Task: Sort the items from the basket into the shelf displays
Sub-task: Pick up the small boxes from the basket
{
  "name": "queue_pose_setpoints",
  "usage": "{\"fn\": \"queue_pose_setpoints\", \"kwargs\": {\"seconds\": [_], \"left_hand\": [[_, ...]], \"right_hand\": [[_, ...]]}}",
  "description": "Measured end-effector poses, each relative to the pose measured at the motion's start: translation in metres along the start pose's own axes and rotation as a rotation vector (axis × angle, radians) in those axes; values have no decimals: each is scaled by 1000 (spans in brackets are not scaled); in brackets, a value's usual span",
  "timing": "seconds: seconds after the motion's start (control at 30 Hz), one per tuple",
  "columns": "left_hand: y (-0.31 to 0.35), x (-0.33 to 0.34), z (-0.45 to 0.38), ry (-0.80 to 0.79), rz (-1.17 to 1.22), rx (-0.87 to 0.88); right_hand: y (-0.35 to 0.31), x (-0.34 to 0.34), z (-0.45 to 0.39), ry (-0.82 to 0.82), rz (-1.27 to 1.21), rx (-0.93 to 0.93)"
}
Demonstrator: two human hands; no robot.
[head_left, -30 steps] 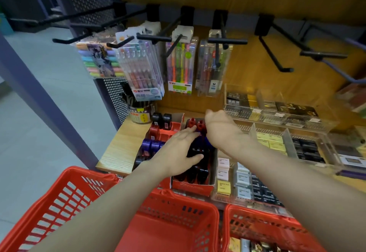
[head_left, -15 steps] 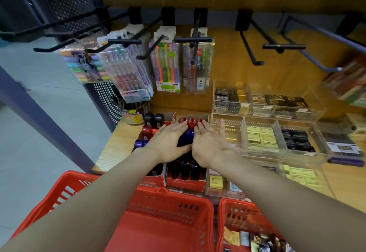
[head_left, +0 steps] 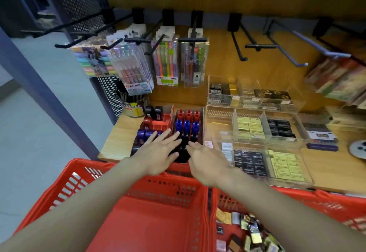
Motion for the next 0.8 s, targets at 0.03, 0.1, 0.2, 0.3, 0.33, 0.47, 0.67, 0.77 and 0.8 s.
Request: {"fn": "queue_pose_setpoints", "kwargs": {"seconds": [0.03,0.1,0.2,0.3,0.33,0.47,0.67,0.77,0.8], "left_hand": [[1,-3,0,-2,2,-9],[7,-12,1,34,18,-12],[28,-33,21,238,83,70],[56,-42,54,391,142,163],[65,-36,62,372,161,158],[111,2,93,158,199,76],[204,53,118,-98,143,93],[241,65,111,-182,107,119],[252,69,108,-208,86,130]], "right_hand": [[1,-3,0,-5,-32,5],[3,-10,3,10,-84,-16],[9,-35,40,264,-208,-96],[35,-40,101,446,-300,-94],[48,-32,120,434,-310,-51],[111,12,198,260,-349,199],[175,72,287,91,-345,321],[194,95,308,44,-348,317],[199,103,314,25,-353,322]]}}
Point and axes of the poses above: each hand's wrist, its own z-axis away from the middle knuckle, its own x-axis out of the palm, y = z × x, the point moved 10 cm from there along -z, towards the middle knuckle, and after that the axes turned 4 degrees about -y, right-handed, at the moved point
